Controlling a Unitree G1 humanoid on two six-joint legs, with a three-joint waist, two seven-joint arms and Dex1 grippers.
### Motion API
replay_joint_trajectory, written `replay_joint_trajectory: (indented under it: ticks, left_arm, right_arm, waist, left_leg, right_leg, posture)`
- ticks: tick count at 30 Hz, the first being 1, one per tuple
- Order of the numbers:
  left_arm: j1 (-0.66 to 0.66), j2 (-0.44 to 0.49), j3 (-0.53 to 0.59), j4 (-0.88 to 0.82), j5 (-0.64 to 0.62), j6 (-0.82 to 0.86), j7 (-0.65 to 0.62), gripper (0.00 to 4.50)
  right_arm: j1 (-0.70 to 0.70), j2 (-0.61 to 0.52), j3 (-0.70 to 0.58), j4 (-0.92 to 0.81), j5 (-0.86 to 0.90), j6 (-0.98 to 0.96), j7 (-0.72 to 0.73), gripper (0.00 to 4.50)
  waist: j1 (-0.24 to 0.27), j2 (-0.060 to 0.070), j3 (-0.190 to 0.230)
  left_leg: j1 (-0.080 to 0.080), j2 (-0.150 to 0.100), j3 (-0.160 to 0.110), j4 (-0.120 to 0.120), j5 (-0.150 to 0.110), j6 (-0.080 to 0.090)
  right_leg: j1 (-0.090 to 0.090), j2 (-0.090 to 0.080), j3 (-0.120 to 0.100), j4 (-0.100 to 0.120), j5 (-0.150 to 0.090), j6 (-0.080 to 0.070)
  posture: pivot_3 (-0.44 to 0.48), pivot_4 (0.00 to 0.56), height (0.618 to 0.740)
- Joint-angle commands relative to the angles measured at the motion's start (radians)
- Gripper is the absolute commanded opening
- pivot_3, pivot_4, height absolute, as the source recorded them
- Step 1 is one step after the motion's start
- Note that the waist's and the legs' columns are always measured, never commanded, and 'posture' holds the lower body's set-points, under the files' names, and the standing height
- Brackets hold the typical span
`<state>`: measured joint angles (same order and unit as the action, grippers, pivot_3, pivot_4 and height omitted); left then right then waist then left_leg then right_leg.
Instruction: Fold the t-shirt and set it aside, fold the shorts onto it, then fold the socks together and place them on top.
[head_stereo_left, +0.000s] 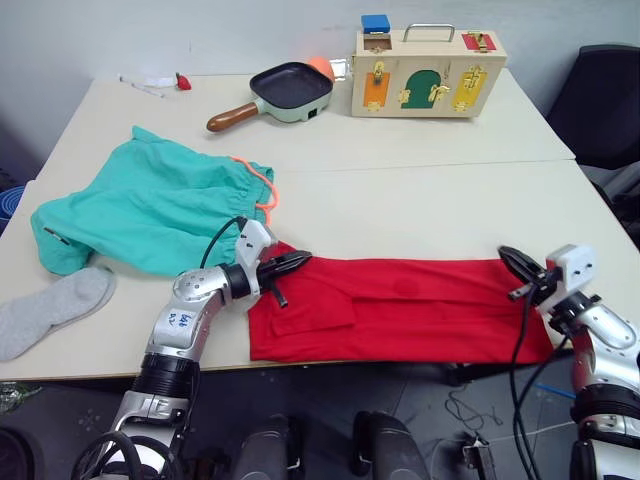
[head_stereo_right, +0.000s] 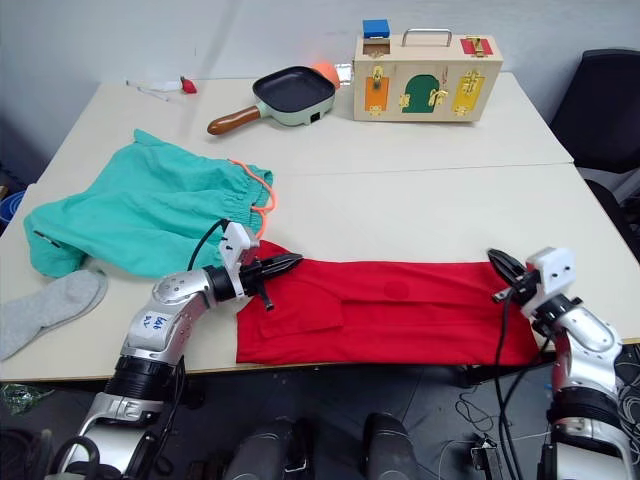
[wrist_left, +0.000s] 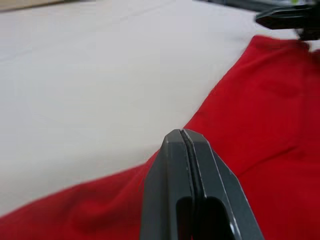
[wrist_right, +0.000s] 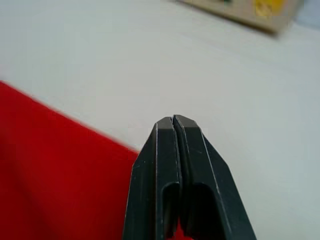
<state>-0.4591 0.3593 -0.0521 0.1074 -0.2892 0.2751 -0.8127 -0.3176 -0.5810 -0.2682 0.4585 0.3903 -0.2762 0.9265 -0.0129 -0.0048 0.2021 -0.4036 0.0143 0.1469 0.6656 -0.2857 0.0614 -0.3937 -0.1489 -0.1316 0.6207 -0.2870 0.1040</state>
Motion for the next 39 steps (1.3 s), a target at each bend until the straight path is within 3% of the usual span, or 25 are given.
replay_joint_trajectory:
  ticks: [1, 6, 12, 16, 25, 29, 34, 39]
  left_arm:
    - [0.008, -0.005, -0.011, -0.067, -0.01, 0.03, 0.011, 0.0]
    - [0.026, -0.032, -0.043, -0.042, 0.059, 0.05, 0.098, 0.0]
    - [0.053, -0.019, -0.067, -0.034, 0.126, 0.095, 0.17, 0.0]
    - [0.071, 0.005, -0.078, -0.033, 0.147, 0.107, 0.176, 0.0]
    - [0.072, 0.0, -0.043, -0.015, 0.114, 0.092, 0.173, 0.0]
    - [0.068, 0.006, -0.037, -0.004, 0.105, 0.073, 0.152, 0.0]
    - [0.058, 0.006, -0.01, -0.022, 0.058, 0.013, 0.089, 0.0]
    - [0.044, -0.011, -0.016, -0.076, 0.014, 0.016, 0.046, 0.0]
  right_arm:
    - [0.061, 0.037, 0.114, -0.268, 0.004, 0.125, -0.001, 0.03]
    - [0.102, 0.111, 0.242, -0.387, -0.126, 0.21, -0.126, 0.03]
    - [0.1, 0.135, 0.21, -0.311, -0.217, 0.215, -0.295, 0.03]
    - [0.064, 0.081, 0.154, -0.175, -0.228, 0.197, -0.328, 0.03]
    - [-0.075, -0.087, 0.046, 0.352, -0.236, -0.102, -0.295, 0.03]
    - [-0.142, -0.12, -0.01, 0.475, -0.182, -0.19, -0.238, 0.03]
    - [-0.1, -0.097, -0.043, 0.222, 0.015, -0.054, 0.013, 0.03]
    - [0.077, -0.125, 0.053, -0.156, 0.053, 0.204, 0.091, 0.03]
  waist:
    - [0.001, 0.0, 0.0]
    - [0.015, 0.0, 0.0]
    - [0.011, 0.0, 0.0]
    - [0.011, 0.0, -0.001]
    - [0.006, -0.002, -0.003]
    - [0.008, -0.002, -0.003]
    - [0.007, 0.001, -0.002]
    - [0.013, 0.001, -0.002]
  left_leg:
    - [0.0, 0.0, 0.0, 0.0, 0.0, 0.0]
    - [-0.001, -0.001, 0.0, 0.0, -0.003, -0.004]
    - [-0.001, -0.001, 0.0, 0.0, -0.004, -0.005]
    - [0.0, -0.001, 0.0, 0.0, -0.004, -0.005]
    - [0.002, -0.001, 0.0, 0.0, -0.002, -0.002]
    - [0.002, -0.001, 0.001, 0.0, 0.0, 0.0]
    - [0.0, -0.001, 0.001, 0.0, 0.0, 0.001]
    - [0.0, 0.001, -0.001, -0.001, -0.001, -0.001]
  right_leg:
    - [0.0, 0.0, 0.0, 0.0, 0.0, 0.0]
    - [-0.001, -0.001, 0.0, 0.0, 0.0, 0.0]
    - [-0.001, -0.001, 0.0, 0.0, 0.0, 0.0]
    - [0.0, 0.0, 0.0, 0.0, 0.0, 0.0]
    - [0.002, 0.0, 0.0, -0.001, 0.0, 0.0]
    - [0.002, 0.0, 0.0, -0.001, 0.0, 0.0]
    - [0.001, 0.0, 0.0, -0.002, 0.0, 0.0]
    - [0.0, 0.0, -0.001, -0.002, 0.0, 0.0]
  posture:
    - [0.0, 0.15, 0.74]
    - [0.0, 0.15, 0.74]
    - [0.0, 0.15, 0.74]
    - [0.0, 0.15, 0.74]
    - [0.0, 0.15, 0.74]
    - [0.0, 0.15, 0.74]
    - [0.0, 0.15, 0.74]
    - [0.0, 0.15, 0.74]
